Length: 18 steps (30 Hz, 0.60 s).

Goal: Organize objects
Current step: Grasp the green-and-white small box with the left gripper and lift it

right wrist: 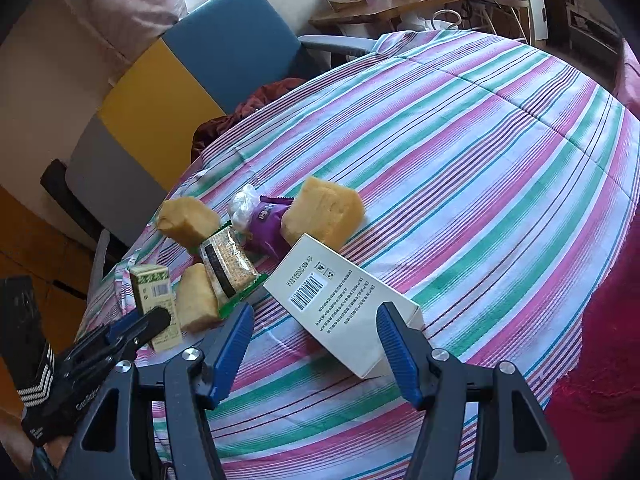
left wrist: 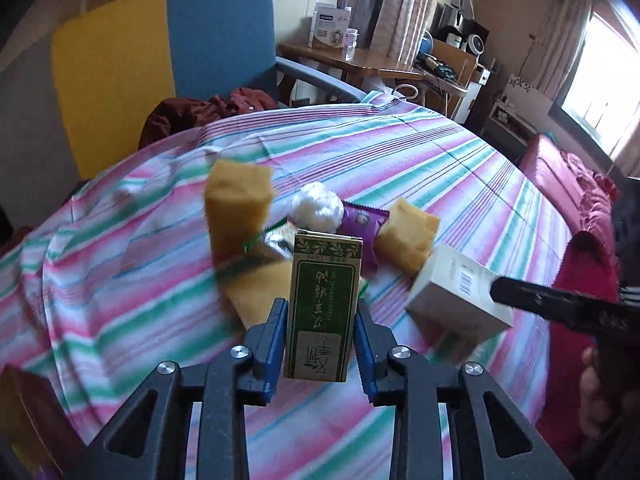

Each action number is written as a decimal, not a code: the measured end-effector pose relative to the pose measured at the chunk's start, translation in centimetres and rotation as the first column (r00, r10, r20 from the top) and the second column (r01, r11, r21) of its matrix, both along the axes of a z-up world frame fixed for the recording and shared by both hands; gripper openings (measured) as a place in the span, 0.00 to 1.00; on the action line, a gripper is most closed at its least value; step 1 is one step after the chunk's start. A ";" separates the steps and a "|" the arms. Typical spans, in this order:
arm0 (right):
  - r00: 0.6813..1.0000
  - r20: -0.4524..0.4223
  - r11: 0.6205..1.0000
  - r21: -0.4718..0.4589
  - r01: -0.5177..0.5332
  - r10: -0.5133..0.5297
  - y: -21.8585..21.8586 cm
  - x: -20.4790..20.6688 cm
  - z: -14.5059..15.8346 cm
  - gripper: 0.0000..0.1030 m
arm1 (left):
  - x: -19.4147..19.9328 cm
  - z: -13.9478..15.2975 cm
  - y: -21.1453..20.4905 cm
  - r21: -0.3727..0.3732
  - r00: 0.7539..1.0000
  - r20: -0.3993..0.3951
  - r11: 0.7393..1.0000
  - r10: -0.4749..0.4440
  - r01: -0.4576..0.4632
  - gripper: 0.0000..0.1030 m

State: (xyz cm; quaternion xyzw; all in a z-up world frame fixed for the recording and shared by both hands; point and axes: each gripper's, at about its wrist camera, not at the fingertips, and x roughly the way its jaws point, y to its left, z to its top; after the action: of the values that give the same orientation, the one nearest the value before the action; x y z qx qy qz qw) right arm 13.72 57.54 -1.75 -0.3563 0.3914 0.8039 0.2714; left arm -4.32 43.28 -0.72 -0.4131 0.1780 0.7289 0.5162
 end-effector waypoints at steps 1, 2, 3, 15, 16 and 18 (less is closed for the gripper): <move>1.000 0.002 1.000 0.002 0.000 0.000 0.0 -0.1 0.0 0.63 | 0.2 0.0 -0.8 0.003 1.000 0.013 1.000 0.008 -0.008 0.31; 1.000 0.007 1.000 0.008 0.001 -0.001 0.0 -0.1 0.0 0.63 | 0.3 -0.1 -1.6 0.003 1.000 0.016 1.000 0.021 -0.021 0.31; 1.000 0.011 1.000 0.011 0.002 -0.002 0.0 -0.2 0.0 0.63 | 0.5 -0.2 -2.3 0.002 0.999 0.025 1.000 0.028 -0.028 0.31; 0.997 0.076 0.998 0.066 -0.009 0.004 -0.4 -0.6 0.2 0.63 | 4.0 -2.9 -9.0 -0.060 0.988 0.099 0.992 0.116 -0.111 0.31; 0.996 0.093 0.997 0.076 -0.024 0.016 -0.5 -0.8 0.2 0.64 | 4.4 -3.0 -9.2 -0.065 0.988 0.101 0.992 0.115 -0.108 0.31; 0.986 0.153 0.990 0.119 -0.081 0.062 -0.8 -1.7 0.5 0.69 | 5.0 -3.6 -9.4 -0.081 0.989 0.101 0.991 0.110 -0.102 0.31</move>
State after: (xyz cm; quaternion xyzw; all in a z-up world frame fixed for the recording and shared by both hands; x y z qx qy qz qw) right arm 12.07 56.77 -1.23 -0.4116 0.3060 0.8072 0.2924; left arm 0.64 33.89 -4.28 -0.4791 0.1556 0.7252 0.4693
